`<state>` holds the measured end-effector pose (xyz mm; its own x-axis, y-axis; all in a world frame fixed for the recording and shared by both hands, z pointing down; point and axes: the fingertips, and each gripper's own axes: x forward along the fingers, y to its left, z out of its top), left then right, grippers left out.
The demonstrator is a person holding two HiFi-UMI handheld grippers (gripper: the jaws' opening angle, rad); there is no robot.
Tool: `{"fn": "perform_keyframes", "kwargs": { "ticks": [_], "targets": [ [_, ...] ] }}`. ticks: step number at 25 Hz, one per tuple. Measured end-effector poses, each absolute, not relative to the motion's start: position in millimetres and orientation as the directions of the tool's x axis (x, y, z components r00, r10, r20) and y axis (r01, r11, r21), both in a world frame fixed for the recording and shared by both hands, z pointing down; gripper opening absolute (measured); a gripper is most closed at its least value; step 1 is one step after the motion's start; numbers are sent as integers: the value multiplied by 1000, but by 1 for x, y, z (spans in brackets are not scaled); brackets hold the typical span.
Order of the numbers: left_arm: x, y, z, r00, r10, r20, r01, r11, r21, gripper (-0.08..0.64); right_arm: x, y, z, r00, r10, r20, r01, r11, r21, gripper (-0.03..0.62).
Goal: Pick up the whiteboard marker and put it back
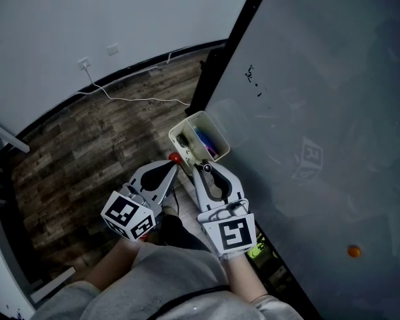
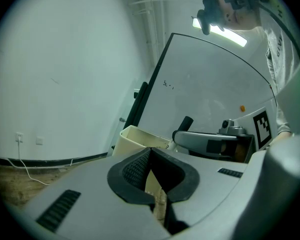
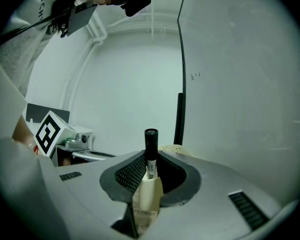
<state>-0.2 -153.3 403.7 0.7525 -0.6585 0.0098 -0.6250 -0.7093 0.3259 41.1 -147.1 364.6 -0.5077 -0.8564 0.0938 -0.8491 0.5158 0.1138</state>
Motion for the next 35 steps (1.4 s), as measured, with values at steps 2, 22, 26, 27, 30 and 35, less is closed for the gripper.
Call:
{"fn": "perform_keyframes", "kwargs": {
  "ticks": [2, 22, 26, 27, 30, 35],
  "targets": [
    [-1, -154, 405, 753, -658, 5, -624, -711, 323, 11, 41, -148, 363, -511, -855, 90, -849, 518, 107, 77],
    [-5, -149, 392, 757, -653, -6, -619, -720, 314, 11, 43, -144, 340, -518, -853, 73, -846, 523, 102, 77],
    [-4, -148, 394, 762, -647, -15, -612, -728, 310, 11, 44, -142, 336, -518, -853, 69, -846, 522, 105, 77],
    [-3, -147, 393, 762, -647, -14, -612, -728, 309, 11, 44, -142, 335, -518, -853, 68, -846, 523, 103, 77],
    [-3, -146, 391, 764, -645, -15, -610, -730, 308, 11, 45, -141, 331, -518, -853, 64, -848, 521, 92, 77],
    [-1, -144, 390, 764, -645, -15, -611, -730, 306, 11, 47, -139, 329, -522, -850, 68, -845, 526, 98, 77]
  ]
}}
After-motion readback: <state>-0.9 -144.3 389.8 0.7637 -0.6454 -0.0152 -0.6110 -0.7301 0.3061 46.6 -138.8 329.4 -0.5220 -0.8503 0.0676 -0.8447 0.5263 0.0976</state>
